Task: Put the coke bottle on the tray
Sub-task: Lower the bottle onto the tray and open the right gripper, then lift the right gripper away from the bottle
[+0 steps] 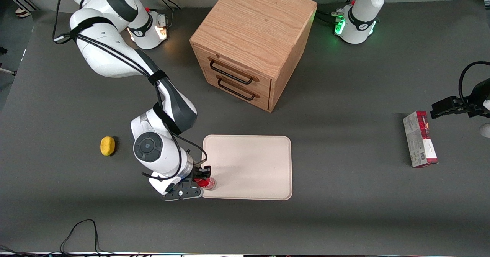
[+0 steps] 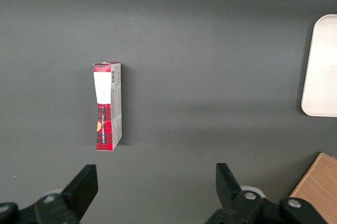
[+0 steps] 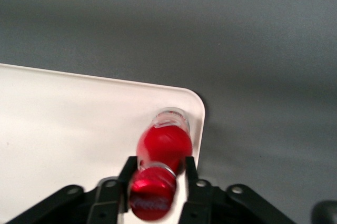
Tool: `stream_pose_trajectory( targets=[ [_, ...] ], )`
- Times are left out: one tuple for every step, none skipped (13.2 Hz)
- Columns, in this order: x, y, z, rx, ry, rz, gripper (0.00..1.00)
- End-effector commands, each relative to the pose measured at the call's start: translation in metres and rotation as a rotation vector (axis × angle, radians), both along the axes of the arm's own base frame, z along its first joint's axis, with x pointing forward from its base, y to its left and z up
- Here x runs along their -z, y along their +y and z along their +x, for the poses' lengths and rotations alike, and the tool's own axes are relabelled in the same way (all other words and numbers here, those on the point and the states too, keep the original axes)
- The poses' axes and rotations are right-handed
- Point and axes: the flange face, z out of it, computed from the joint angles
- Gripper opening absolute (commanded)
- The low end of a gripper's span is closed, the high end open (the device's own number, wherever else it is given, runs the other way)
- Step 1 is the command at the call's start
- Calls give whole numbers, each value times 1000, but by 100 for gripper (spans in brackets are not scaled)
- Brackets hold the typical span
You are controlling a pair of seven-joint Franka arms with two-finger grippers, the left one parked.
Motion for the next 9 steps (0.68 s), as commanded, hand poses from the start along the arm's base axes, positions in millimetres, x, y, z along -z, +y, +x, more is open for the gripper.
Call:
stream_pose_trajectory(
  targets=[
    [-17,1,0,26,-32,0,100],
    [-34,1,0,37,-48,10,100],
    [-54,1,-2,45,-63,12,100],
    [-77,1,-7,42,-77,10,100],
    [-100,-1,-20,40,-64,6,100],
    [-127,-17,-32,48,-46,16,100],
    [-150,-36,-47,57,-24,16,100],
    [-168,-66,-60,64,-21,-4,100],
    [-176,-94,-78,53,4,-4,100]
  ],
)
